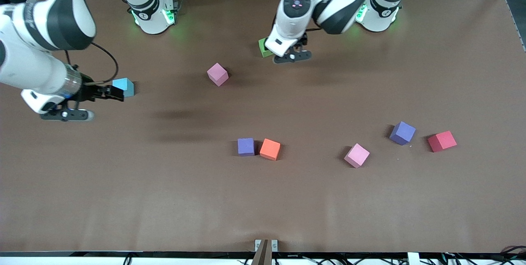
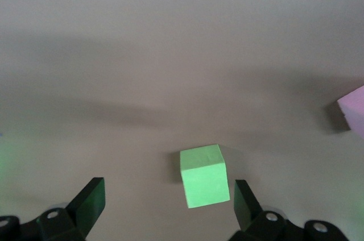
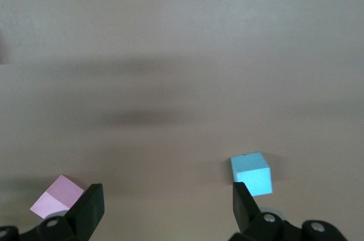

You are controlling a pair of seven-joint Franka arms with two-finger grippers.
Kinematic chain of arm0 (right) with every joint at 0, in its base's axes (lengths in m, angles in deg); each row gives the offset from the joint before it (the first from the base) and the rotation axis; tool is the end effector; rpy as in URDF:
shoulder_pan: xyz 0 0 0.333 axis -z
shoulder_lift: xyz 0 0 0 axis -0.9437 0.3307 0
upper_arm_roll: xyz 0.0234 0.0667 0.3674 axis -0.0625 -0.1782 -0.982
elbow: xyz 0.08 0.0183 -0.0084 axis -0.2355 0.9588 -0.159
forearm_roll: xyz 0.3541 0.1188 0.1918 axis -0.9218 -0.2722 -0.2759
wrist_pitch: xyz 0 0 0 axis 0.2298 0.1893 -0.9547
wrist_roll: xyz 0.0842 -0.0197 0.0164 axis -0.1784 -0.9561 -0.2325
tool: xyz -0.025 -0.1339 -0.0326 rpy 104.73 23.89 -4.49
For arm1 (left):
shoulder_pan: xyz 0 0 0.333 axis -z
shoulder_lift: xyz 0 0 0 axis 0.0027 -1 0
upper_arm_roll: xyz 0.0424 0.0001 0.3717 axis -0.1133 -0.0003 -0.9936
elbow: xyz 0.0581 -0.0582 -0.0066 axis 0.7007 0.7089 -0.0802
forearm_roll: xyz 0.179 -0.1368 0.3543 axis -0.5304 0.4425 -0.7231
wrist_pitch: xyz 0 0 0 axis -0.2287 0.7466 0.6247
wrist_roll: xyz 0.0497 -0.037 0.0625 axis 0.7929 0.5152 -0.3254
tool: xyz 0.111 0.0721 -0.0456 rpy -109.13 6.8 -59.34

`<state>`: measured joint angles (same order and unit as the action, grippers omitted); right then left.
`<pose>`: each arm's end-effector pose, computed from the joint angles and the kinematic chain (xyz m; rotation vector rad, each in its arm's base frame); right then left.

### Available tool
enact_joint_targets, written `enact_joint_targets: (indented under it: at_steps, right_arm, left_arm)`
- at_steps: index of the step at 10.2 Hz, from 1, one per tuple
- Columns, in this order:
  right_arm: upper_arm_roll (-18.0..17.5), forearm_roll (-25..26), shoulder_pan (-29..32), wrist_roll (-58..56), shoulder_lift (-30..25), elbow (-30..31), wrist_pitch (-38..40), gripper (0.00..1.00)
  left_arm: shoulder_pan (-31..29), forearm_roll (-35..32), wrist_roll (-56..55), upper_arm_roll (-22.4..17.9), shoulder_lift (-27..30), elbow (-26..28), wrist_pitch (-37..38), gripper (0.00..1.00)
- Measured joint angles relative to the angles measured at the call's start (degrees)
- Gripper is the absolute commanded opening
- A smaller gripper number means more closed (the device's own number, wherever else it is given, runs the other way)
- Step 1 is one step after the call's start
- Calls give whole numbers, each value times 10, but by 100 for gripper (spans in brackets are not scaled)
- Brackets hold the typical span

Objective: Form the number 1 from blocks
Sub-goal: 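Reach the green block with the left gripper while the right gripper moves, then grasp the green block with the left gripper while the right gripper approaches pink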

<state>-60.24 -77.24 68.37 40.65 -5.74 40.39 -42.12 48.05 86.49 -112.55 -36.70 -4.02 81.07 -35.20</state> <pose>0.5844 0.0596 0.4571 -3.0826 0.0239 0.2913 0.3121 -0.4965 0.3341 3.0821 0.2586 -0.4238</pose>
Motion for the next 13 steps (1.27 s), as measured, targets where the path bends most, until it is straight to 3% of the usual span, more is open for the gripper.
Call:
enact_joint_targets:
  at_steps: [3,7,12,13]
  right_arm:
    - [-1,-62,-13,48,6,57,-68,100]
    - [-2,-68,-82,266,7,143,-173,100]
    - [-2,-89,-124,308,7,185,-199,100]
    - [-2,-109,-132,315,7,190,-199,100]
  left_arm:
    - [42,12,-69,8,-59,6,-69,100]
    - [66,25,-95,14,-95,6,-105,100]
    - [73,31,-105,14,-125,6,-137,100]
    - [78,40,-105,15,-131,6,-146,85]
